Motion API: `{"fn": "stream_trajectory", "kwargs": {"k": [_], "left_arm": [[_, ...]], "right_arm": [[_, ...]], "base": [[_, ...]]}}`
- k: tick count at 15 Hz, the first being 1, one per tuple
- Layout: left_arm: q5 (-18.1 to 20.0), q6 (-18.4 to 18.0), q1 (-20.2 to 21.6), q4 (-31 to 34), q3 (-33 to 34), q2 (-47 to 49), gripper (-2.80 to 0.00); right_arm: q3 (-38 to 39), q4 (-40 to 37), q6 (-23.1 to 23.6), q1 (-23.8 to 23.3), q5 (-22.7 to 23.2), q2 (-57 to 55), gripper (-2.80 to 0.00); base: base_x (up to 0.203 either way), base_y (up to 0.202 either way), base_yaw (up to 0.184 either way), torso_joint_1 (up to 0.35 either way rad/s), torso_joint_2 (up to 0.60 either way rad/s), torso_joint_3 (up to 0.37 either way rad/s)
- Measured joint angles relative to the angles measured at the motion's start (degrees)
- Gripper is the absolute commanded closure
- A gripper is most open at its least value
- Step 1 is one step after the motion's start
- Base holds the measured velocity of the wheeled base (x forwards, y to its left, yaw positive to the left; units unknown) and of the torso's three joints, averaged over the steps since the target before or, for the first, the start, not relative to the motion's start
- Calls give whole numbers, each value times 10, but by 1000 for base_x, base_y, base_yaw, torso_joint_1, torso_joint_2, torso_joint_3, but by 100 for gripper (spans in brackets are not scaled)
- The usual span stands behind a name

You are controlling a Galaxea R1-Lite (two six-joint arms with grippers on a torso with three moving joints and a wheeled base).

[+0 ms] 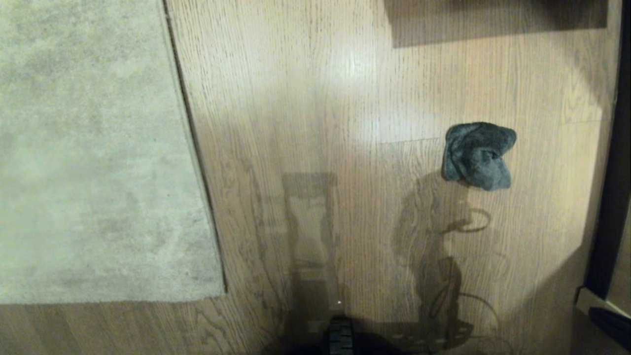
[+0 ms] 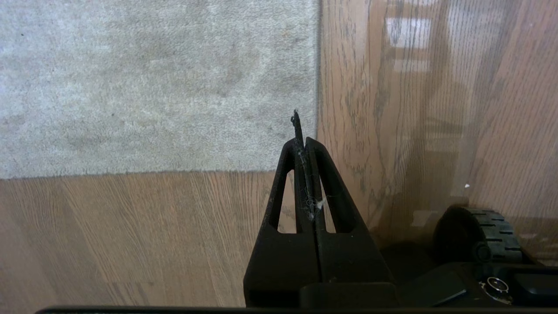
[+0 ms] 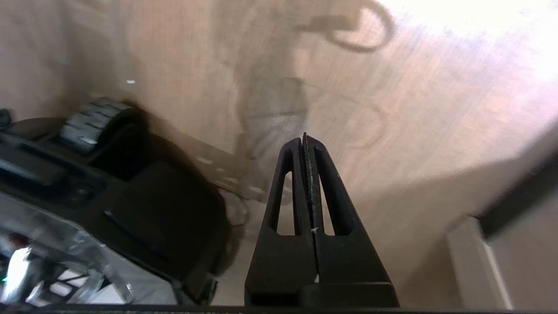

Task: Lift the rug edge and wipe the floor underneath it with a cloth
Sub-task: Pick up the rag

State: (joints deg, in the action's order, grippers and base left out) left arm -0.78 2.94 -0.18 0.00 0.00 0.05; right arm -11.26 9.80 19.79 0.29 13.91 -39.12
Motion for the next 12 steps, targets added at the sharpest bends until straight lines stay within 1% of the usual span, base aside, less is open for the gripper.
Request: {"fn": "stream_trajectory", "kwargs": {"k": [3, 7, 9, 12], "left_arm": [[0, 0, 0, 0, 0, 0, 0], [0, 0, 0, 0, 0, 0, 0], [0, 0, 0, 0, 0, 0, 0], [0, 0, 0, 0, 0, 0, 0]], "right_arm": [[-5, 17, 6, 3, 23, -45, 0], [-10, 91, 7, 10, 54, -96, 0], [-9, 99, 8, 15, 62, -107, 0], [-11, 112, 7, 26, 60, -113, 0]], "base": [[0, 0, 0, 0, 0, 0], [0, 0, 0, 0, 0, 0], [0, 0, 0, 0, 0, 0], [0, 0, 0, 0, 0, 0]]}}
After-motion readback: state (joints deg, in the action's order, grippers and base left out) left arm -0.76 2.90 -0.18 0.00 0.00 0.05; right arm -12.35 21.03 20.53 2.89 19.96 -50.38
